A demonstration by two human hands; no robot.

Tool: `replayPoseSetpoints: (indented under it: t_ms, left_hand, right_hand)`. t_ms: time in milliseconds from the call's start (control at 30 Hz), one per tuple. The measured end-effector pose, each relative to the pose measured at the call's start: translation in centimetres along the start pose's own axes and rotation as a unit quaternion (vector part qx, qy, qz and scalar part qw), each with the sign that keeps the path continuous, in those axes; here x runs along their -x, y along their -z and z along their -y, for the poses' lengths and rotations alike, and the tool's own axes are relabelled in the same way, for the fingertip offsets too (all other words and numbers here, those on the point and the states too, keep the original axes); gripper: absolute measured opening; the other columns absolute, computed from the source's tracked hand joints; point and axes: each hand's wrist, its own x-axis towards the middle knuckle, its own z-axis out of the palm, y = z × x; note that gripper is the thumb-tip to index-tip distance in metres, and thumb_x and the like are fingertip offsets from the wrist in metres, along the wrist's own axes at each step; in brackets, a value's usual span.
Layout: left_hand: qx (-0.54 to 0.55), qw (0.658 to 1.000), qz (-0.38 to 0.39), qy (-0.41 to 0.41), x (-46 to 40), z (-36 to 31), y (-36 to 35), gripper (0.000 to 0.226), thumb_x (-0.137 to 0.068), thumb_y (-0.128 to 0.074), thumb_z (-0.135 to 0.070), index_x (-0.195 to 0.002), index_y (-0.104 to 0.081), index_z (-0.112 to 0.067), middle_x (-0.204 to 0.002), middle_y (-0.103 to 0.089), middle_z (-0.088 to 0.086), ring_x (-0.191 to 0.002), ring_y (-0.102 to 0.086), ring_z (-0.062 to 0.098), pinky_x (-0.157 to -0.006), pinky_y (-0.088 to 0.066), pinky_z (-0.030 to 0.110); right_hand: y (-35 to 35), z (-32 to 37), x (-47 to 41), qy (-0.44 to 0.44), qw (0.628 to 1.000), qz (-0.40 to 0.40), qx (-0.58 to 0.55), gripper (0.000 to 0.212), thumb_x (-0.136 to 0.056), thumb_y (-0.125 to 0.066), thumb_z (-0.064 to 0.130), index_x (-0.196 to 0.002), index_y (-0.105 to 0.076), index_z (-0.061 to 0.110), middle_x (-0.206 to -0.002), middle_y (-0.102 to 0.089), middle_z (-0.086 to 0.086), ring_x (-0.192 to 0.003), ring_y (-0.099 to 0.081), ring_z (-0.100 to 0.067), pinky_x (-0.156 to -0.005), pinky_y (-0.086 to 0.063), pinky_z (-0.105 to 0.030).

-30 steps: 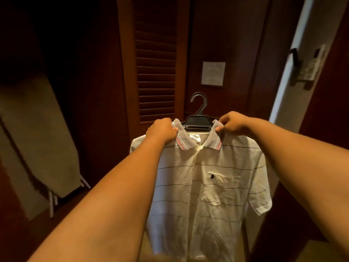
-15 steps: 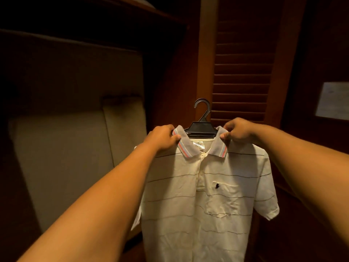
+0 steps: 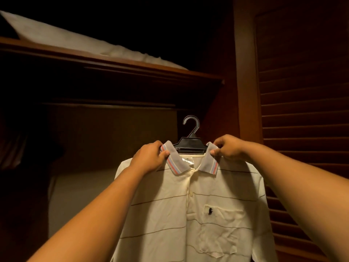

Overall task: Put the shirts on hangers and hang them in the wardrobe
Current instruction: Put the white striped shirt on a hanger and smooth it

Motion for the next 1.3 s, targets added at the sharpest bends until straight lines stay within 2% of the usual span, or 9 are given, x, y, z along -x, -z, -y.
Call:
replayPoseSetpoints:
  t_ms: [267,367,500,700,967,1067,1167,1233,1300]
  left_hand:
    - [-0.002,0.999,-0.051,-0.009,-8.9,2.4,-2.5,0.030,-0.096,-0.051,-0.041,-0.112,-0.055,-0.015,-0.099,-0.061,0.001,-0.083,-0.053,0.016,-0.067,-0.039,0.029]
    - [0.009,0.998,-0.061,-0.006,-12.4,2.6,-4.4,0.031,-0.096,-0.051,-0.040,-0.114,-0.054,-0.015,-0.100,-0.059,0.001,-0.085,-0.054,0.016,-0.068,-0.040,0.029]
    - [0.027,0.998,-0.057,0.005,-17.8,3.0,-7.3,0.032,-0.096,-0.052,-0.040,-0.115,-0.054,-0.015,-0.105,-0.062,0.005,-0.090,-0.057,0.021,-0.073,-0.048,0.034]
    - [0.086,0.995,-0.056,-0.002,-24.4,3.5,-11.9,0.033,-0.097,-0.052,-0.035,-0.121,-0.053,-0.012,-0.112,-0.062,0.009,-0.094,-0.057,0.020,-0.074,-0.045,0.029]
    - [0.227,0.973,-0.032,-0.005,-31.4,3.4,-16.1,0.028,-0.100,-0.047,-0.024,-0.126,-0.051,-0.013,-0.115,-0.057,0.004,-0.107,-0.057,0.019,-0.085,-0.046,0.029]
    - [0.248,0.968,-0.033,-0.001,-33.6,3.9,-17.6,0.017,-0.101,-0.045,-0.027,-0.113,-0.053,-0.018,-0.100,-0.060,0.004,-0.083,-0.058,0.012,-0.076,-0.050,0.027]
    - [0.267,0.963,-0.029,0.009,-35.7,4.6,-19.4,0.005,-0.102,-0.044,-0.026,-0.105,-0.047,-0.025,-0.089,-0.054,-0.007,-0.073,-0.049,0.000,-0.056,-0.042,0.009]
    - [0.270,0.963,-0.001,0.011,-36.5,5.0,-20.0,0.012,-0.100,-0.047,-0.018,-0.111,-0.049,-0.022,-0.096,-0.052,-0.008,-0.073,-0.047,-0.001,-0.050,-0.041,0.004]
    - [0.266,0.964,0.021,0.009,-37.8,5.7,-20.8,0.026,-0.097,-0.053,-0.014,-0.123,-0.052,-0.016,-0.113,-0.054,-0.004,-0.086,-0.051,0.006,-0.058,-0.043,0.002]
  right_hand:
    - [1.2,-0.8,-9.6,0.029,0.999,-0.037,-0.007,0.011,-0.092,-0.063,0.023,-0.082,-0.061,0.020,-0.080,-0.059,0.000,-0.076,-0.054,-0.013,-0.060,-0.041,-0.024]
    - [2.0,-1.7,-12.9,0.027,0.999,-0.039,-0.007,0.008,-0.093,-0.062,0.022,-0.086,-0.061,0.019,-0.084,-0.060,-0.001,-0.080,-0.055,-0.015,-0.069,-0.043,-0.027]
    - [3.5,-2.9,-16.9,0.025,0.999,-0.041,0.025,0.012,-0.092,-0.062,0.024,-0.097,-0.064,0.014,-0.088,-0.061,-0.002,-0.082,-0.056,-0.016,-0.071,-0.043,-0.027]
    - [4.6,-4.1,-22.0,0.008,0.992,-0.065,0.104,0.014,-0.089,-0.066,0.029,-0.089,-0.064,0.016,-0.086,-0.060,-0.001,-0.078,-0.056,-0.015,-0.068,-0.045,-0.027]
    - [4.4,-4.3,-26.8,-0.001,0.981,-0.111,0.158,0.012,-0.090,-0.066,0.016,-0.085,-0.055,0.014,-0.076,-0.053,0.000,-0.063,-0.050,-0.011,-0.047,-0.035,-0.020]
    - [4.4,-4.4,-28.4,-0.014,0.980,-0.121,0.157,0.012,-0.089,-0.065,0.011,-0.084,-0.054,0.014,-0.076,-0.054,-0.002,-0.061,-0.051,-0.013,-0.044,-0.036,-0.020]
    - [3.9,-4.6,-30.1,-0.025,0.979,-0.127,0.160,0.012,-0.088,-0.066,0.010,-0.084,-0.054,0.014,-0.078,-0.054,-0.002,-0.065,-0.052,-0.013,-0.047,-0.038,-0.020]
    - [3.3,-4.7,-31.3,-0.031,0.977,-0.131,0.167,0.014,-0.088,-0.067,0.011,-0.083,-0.054,0.015,-0.078,-0.053,0.000,-0.067,-0.052,-0.012,-0.048,-0.037,-0.020]
    - [2.9,-4.7,-32.4,-0.034,0.974,-0.138,0.177,0.014,-0.086,-0.069,0.013,-0.087,-0.056,0.015,-0.081,-0.053,0.000,-0.072,-0.053,-0.014,-0.049,-0.037,-0.019]
